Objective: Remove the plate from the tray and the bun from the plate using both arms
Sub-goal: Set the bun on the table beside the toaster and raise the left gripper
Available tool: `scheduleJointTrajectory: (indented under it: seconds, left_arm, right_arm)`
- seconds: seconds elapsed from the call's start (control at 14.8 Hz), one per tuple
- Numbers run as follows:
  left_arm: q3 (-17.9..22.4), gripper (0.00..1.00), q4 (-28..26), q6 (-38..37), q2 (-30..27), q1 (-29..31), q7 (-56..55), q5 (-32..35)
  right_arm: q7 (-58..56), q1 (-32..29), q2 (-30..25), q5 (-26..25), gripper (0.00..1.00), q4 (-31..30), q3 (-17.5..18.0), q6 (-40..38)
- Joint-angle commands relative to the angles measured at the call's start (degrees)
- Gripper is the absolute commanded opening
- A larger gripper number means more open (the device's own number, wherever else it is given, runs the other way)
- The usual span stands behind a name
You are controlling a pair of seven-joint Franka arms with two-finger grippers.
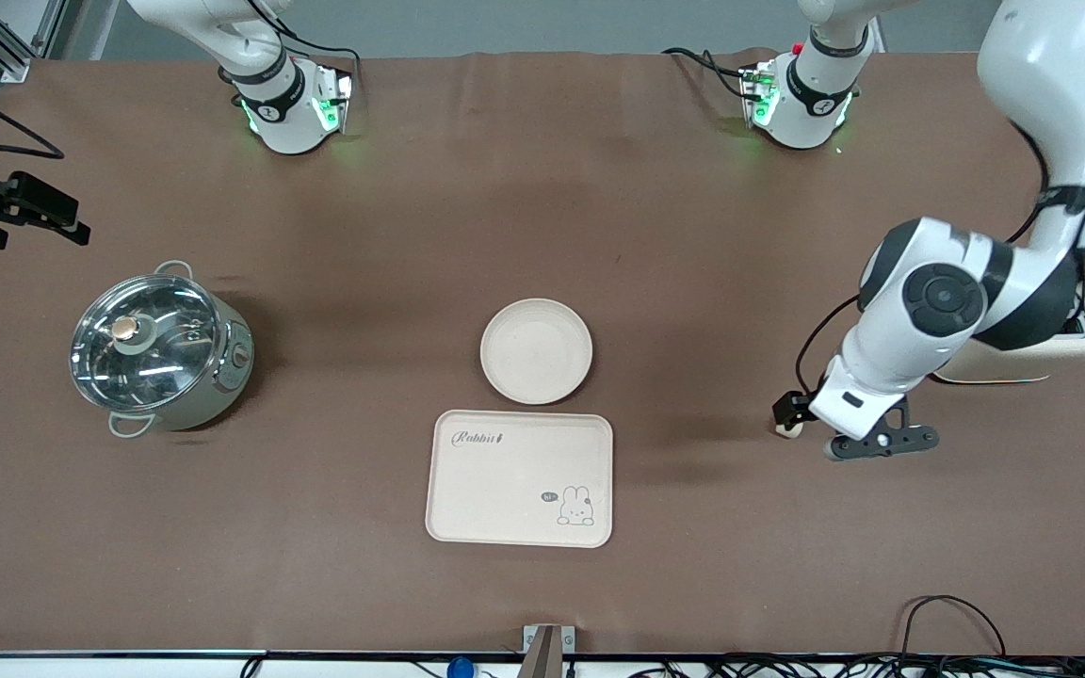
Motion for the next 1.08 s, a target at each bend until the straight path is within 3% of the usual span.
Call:
scheduleJointTrajectory:
  seconds: [0.0, 0.14, 0.2, 0.34, 0.47, 0.61, 0.81, 1.02]
  left_arm:
    - [-2.2, 1.0, 7.0, -7.5, -0.5, 0.4, 1.3, -2.1]
    - [-1.2, 1.0, 6.7, -8.3, -5.1, 0.8, 4.3, -7.0]
    - [1.1, 1.0, 6.6, -10.6, -7.9, 0.7, 7.0, -11.0]
    - [9.6, 1.0, 6.7, -15.8, -14.5, -3.6, 15.5, -19.2]
    - [22.3, 1.0, 6.8, -20.7, -20.0, -12.8, 18.6, -22.7]
    - [30.6, 1.0, 6.5, -25.9, -25.2, -19.5, 20.0, -25.8]
    - [32.9, 1.0, 0.7, -27.2, -32.5, -22.1, 20.8, -26.9]
    - [36.0, 1.0, -4.2, -25.0, -35.1, -23.3, 27.7, -27.2]
  right_arm:
    - [0.2, -0.6, -2.4, -1.5, 1.0, -2.5, 1.0, 0.9]
    - [0.3, -0.6, -2.3, -1.5, 1.0, -2.3, 1.0, 0.9]
    - [0.3, -0.6, -2.3, -1.5, 1.0, -2.1, 1.0, 0.9]
    - [0.3, -0.6, -2.2, -1.4, 1.0, -2.0, 1.0, 0.9]
    - [0.2, -0.6, -2.2, -1.4, 1.0, -1.8, 1.0, 0.9]
    - [0.2, -0.8, -2.1, -1.4, 1.0, -1.8, 1.0, 0.9]
    - [0.3, -0.8, -2.2, -1.4, 1.0, -1.8, 1.0, 0.9]
    - [0.3, -0.8, -2.1, -1.5, 1.0, -1.5, 1.0, 1.0]
